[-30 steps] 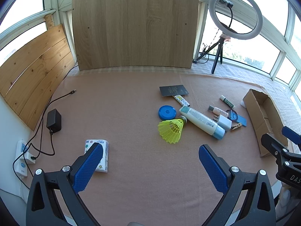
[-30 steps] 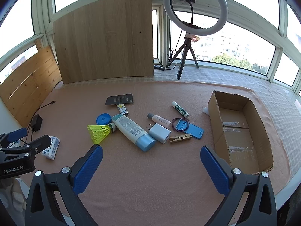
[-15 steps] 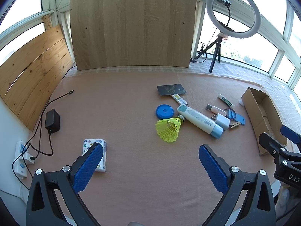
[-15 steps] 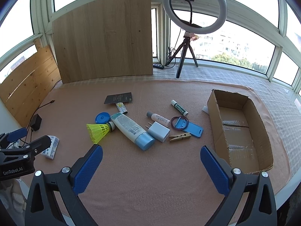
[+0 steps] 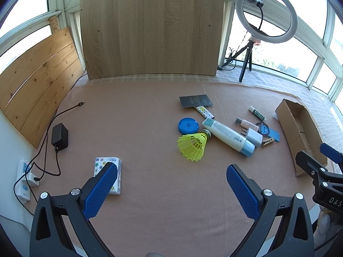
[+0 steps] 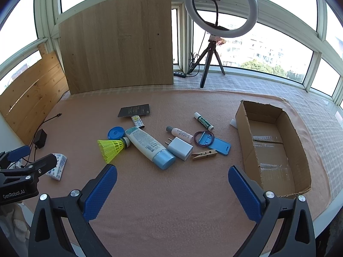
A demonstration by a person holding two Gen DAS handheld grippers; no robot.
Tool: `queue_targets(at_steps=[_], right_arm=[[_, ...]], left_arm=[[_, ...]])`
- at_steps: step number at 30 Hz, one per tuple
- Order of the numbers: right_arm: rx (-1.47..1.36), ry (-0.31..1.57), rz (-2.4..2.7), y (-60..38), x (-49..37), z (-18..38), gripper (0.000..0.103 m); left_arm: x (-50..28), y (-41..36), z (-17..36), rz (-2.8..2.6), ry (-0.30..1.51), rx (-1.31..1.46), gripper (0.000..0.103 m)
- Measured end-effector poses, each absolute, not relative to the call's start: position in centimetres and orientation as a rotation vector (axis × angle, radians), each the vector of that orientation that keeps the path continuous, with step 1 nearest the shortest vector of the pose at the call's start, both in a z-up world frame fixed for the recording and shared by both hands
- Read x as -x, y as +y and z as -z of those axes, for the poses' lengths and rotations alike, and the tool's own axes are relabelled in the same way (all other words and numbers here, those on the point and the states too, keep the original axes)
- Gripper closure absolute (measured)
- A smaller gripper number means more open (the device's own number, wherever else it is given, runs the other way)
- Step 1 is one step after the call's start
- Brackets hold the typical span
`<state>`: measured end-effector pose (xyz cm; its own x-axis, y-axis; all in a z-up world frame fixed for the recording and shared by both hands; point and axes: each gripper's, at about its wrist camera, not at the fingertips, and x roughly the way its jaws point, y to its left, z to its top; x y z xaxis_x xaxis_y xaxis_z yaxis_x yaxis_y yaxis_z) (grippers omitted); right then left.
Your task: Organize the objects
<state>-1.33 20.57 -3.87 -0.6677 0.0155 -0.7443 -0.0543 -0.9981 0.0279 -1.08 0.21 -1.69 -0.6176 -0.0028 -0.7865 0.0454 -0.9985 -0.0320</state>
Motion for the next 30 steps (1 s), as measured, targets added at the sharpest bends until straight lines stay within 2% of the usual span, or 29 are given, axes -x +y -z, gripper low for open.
queue_targets(at_steps=[26, 30], right_arm=[[1.473, 0.113, -2.907, 21.2, 5.2, 6.3, 0.001], [1.525, 0.111, -2.930, 21.2, 6.9, 6.9, 0.010]], left_arm=[[3.3, 1.9, 4.7, 2.794, 0.094, -1.469, 0.000], [3.8, 2.1, 5.4, 2.780, 0.106, -1.484, 0.000]])
